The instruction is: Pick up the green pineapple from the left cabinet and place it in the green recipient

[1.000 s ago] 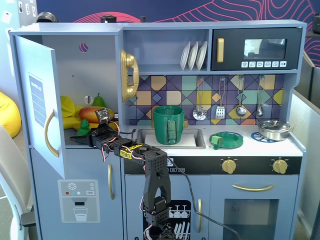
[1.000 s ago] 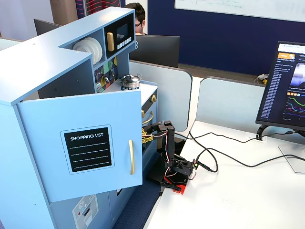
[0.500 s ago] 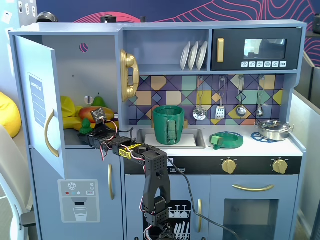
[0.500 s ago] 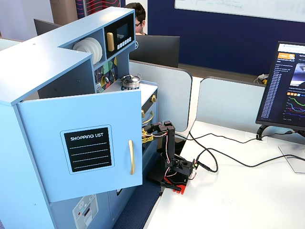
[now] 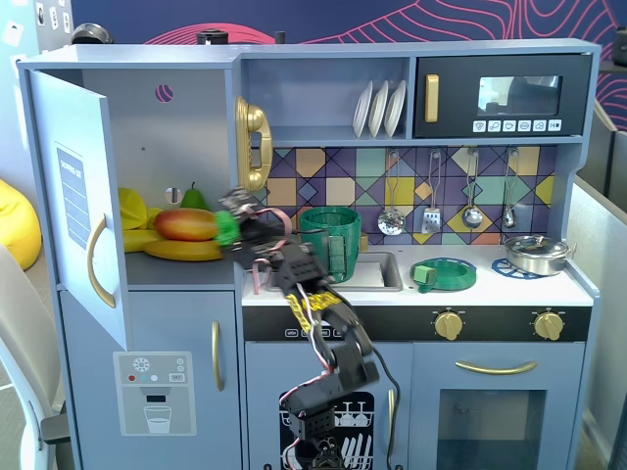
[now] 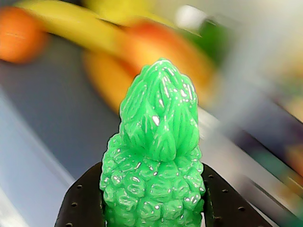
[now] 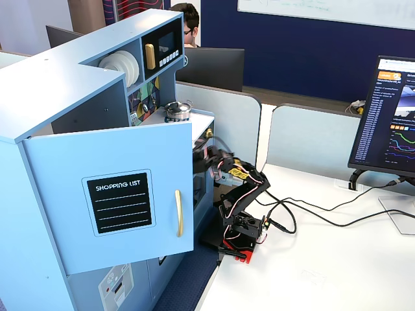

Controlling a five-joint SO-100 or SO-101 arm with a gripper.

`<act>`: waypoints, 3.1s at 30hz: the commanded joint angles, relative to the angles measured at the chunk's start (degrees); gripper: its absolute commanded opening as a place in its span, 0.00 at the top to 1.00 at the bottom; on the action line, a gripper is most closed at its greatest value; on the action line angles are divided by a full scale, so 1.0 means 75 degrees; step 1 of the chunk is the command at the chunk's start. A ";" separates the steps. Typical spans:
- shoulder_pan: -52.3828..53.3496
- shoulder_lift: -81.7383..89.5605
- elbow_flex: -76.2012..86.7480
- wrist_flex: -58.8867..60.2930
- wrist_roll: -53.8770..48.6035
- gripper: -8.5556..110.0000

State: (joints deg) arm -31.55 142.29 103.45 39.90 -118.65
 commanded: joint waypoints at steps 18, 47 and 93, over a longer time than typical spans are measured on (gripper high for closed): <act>0.4371 -0.5191 -0.4559 -0.2320 0.2367 0.93; 0.4512 0.2883 0.4734 0.0738 0.3504 0.57; 0.4559 0.5309 0.9105 0.6375 0.4277 0.73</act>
State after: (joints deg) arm 1.93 182.72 171.91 76.99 -86.22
